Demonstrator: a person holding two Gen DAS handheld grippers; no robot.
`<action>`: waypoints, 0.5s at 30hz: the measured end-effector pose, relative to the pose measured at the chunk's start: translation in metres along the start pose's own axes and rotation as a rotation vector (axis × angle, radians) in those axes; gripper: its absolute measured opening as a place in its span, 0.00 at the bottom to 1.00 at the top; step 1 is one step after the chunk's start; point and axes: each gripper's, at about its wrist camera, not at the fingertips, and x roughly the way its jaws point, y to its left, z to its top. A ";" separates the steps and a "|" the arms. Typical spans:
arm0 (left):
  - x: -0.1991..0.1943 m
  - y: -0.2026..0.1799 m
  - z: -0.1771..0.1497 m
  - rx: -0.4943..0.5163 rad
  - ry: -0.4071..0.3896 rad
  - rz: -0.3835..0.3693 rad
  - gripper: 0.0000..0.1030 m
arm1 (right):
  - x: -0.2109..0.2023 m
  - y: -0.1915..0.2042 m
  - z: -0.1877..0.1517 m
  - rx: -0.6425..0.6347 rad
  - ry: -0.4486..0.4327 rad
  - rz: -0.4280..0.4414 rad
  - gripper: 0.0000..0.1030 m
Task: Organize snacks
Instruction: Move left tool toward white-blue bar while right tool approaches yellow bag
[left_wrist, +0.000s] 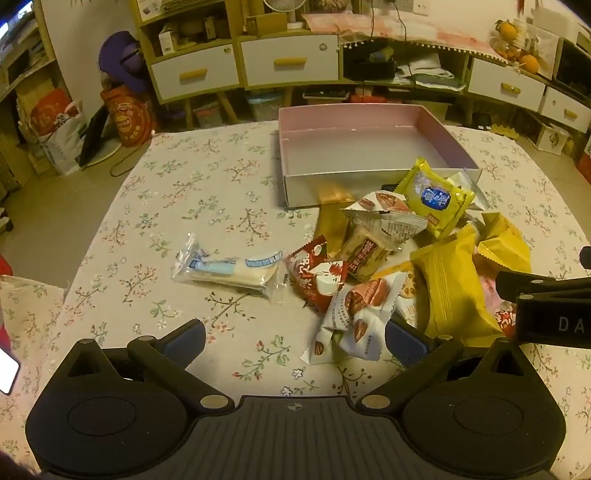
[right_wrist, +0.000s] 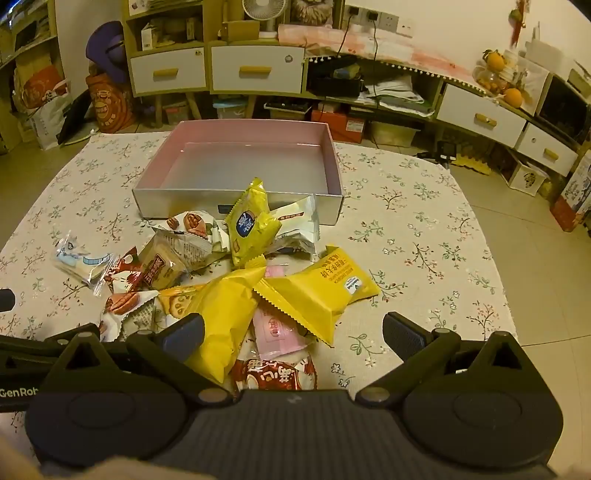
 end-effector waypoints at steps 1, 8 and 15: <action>0.000 0.000 0.000 0.000 0.000 0.000 1.00 | 0.000 0.000 0.000 0.000 0.000 0.000 1.00; 0.000 0.000 0.000 -0.001 0.000 0.001 1.00 | 0.000 0.000 0.000 0.003 -0.003 0.002 1.00; 0.000 0.000 0.000 0.000 0.001 0.003 1.00 | -0.002 -0.001 0.001 0.009 -0.012 0.001 1.00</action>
